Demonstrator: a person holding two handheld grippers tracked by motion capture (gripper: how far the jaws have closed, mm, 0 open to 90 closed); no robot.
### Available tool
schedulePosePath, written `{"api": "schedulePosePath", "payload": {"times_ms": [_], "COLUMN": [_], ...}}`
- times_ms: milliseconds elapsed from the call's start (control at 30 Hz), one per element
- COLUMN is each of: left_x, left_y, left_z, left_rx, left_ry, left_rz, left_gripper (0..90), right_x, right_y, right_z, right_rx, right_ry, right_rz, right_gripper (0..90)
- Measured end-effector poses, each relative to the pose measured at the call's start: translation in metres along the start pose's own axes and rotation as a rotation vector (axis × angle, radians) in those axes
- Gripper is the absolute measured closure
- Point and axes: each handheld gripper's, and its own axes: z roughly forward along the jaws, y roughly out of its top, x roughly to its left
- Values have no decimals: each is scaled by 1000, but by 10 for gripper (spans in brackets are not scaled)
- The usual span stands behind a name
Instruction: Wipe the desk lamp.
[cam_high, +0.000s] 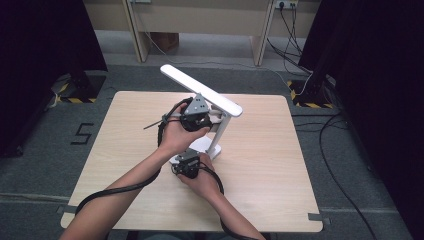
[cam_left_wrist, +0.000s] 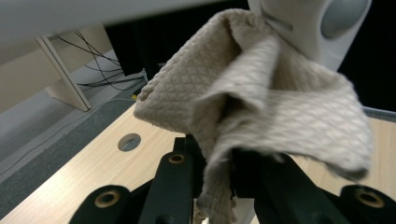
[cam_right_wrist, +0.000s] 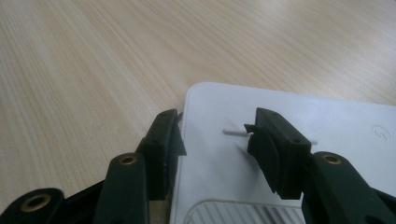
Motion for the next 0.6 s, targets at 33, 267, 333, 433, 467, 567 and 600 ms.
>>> {"api": "schedulePosePath", "payload": {"times_ms": [33,267,333,433,467,567,600], "left_x": [0,1,2,3,3,5,5], "left_y": [-1,-9,-13,-18,-19,-24,-25], "left_z": [1,2,3,4,5,7,7], "left_rx": [6,15,19,25,29,45,49], "left_ry": [-1,-9,-11,-14,-13,-9,-8], "left_rz": [4,1,-3,-10,-8,17,29], "left_gripper": [799,800,801,802,803,810,812], "right_x": [0,-2,-2,-2,-2,-1,-1], "right_y": [0,-1,-1,-1,-1,-1,0], "right_z": [0,0,0,0,0,0,0], "right_rx": [-3,-10,-11,-11,-9,-6,-5], "right_ry": [3,9,11,9,9,4,6], "right_rz": [1,9,9,6,6,10,13], "right_gripper": [514,515,516,516,516,516,516]}}
